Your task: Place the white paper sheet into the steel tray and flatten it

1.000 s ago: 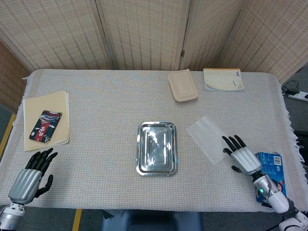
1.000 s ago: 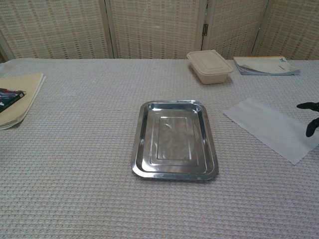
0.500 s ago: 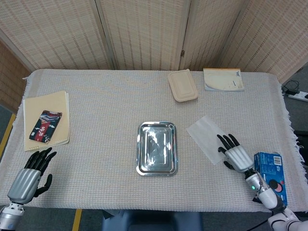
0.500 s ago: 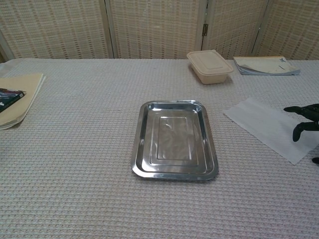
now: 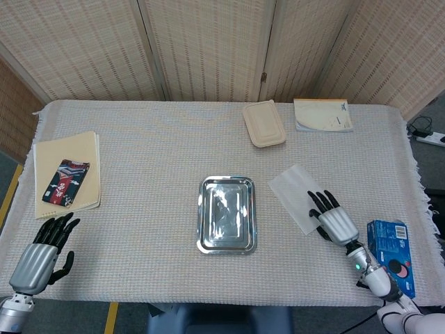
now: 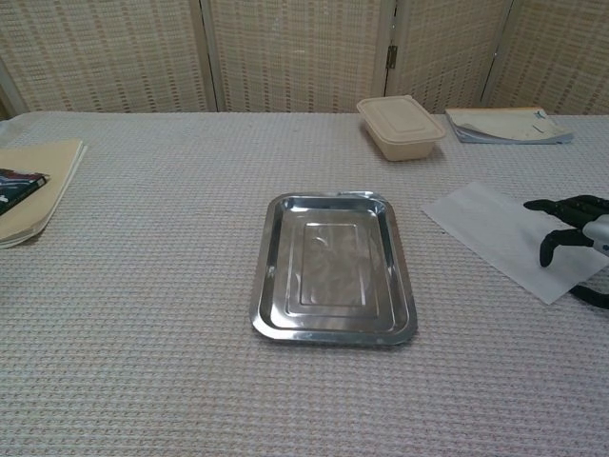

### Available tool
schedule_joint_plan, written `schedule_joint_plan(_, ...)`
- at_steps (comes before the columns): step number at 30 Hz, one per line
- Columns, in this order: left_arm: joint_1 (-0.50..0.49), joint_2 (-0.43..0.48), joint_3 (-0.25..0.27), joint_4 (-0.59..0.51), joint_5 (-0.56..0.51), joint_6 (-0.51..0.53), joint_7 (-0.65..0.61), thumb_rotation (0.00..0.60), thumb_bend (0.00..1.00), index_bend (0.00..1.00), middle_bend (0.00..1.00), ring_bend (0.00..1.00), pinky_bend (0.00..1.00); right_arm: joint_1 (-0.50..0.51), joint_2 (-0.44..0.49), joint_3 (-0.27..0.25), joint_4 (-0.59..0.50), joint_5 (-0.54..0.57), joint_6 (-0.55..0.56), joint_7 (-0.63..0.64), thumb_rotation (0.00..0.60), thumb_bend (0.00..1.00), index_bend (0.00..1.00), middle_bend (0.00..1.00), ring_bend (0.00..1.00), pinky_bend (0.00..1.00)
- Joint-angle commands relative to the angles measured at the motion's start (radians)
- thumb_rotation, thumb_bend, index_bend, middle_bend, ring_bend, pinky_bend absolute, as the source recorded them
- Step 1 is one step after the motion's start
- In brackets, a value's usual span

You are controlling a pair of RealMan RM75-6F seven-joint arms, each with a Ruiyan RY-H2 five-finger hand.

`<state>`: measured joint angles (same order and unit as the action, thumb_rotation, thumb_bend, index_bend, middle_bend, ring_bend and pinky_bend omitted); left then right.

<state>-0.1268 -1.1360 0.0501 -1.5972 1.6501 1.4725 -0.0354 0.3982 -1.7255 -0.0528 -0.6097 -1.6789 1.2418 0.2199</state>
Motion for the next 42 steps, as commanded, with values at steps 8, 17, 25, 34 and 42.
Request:
schedule_joint_plan(8, 0.004, 0.001, -0.001, 0.000, 0.005, 0.011, 0.002, 0.600, 0.67, 0.00, 0.00, 0.00, 0.00, 0.011, -0.020, -0.004, 0.011, 0.006, 0.006, 0.022, 0.600, 0.51, 0.56, 0.02, 0.00, 0.00)
schedule_joint_plan(17, 0.007, 0.000, -0.002, 0.006, 0.016, 0.025, 0.000, 0.600, 0.67, 0.00, 0.00, 0.00, 0.00, 0.000, -0.032, 0.008, 0.033, 0.008, 0.093, 0.073, 0.600, 0.53, 0.66, 0.10, 0.04, 0.00)
schedule_joint_plan(25, 0.007, -0.002, -0.001, 0.006, 0.018, 0.023, 0.001, 0.600, 0.67, 0.00, 0.00, 0.00, 0.00, -0.009, -0.041, 0.098, 0.004, 0.077, 0.198, 0.147, 0.600, 0.53, 0.67, 0.11, 0.05, 0.00)
schedule_joint_plan(34, 0.005, -0.003, 0.002, 0.002, 0.016, 0.013, 0.006, 0.600, 0.67, 0.00, 0.00, 0.00, 0.00, 0.020, -0.125, 0.220, -0.067, 0.133, 0.349, 0.205, 0.600, 0.55, 0.67, 0.14, 0.08, 0.00)
schedule_joint_plan(42, 0.007, 0.005, 0.005, -0.007, 0.020, 0.016, -0.001, 0.600, 0.67, 0.00, 0.00, 0.00, 0.00, 0.153, -0.159, 0.302, -0.181, 0.136, 0.330, 0.096, 0.600, 0.55, 0.67, 0.14, 0.09, 0.00)
